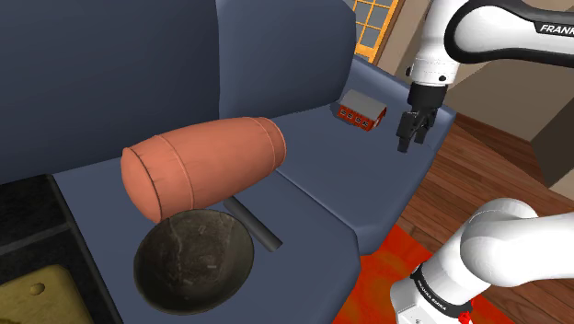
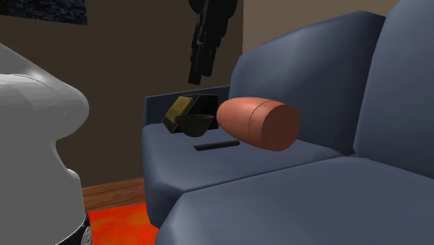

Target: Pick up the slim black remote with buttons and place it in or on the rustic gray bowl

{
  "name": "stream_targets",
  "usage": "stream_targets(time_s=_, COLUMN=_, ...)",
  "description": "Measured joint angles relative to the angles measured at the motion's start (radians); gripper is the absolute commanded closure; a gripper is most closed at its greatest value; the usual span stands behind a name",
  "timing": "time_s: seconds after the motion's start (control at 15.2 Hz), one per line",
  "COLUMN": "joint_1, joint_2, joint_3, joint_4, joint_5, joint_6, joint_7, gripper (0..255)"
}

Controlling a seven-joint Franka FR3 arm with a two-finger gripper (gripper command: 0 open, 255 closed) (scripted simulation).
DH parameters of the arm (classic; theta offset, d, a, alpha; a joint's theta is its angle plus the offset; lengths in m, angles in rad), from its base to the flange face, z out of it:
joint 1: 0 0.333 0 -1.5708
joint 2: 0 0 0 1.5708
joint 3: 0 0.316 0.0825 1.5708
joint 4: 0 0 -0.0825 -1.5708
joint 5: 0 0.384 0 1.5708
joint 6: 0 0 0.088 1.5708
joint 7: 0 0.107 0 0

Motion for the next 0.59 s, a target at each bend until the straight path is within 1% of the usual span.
stream_targets(time_s=0.13, joint_1=0.005, joint_2=0.005, joint_3=0.007, joint_4=-0.005, joint_5=0.009, joint_6=0.009, joint_7=0.008, gripper=0)
stream_targets(time_s=0.59, joint_1=0.070, joint_2=0.112, joint_3=0.100, joint_4=-0.038, joint_5=0.114, joint_6=0.143, joint_7=0.104, gripper=0)
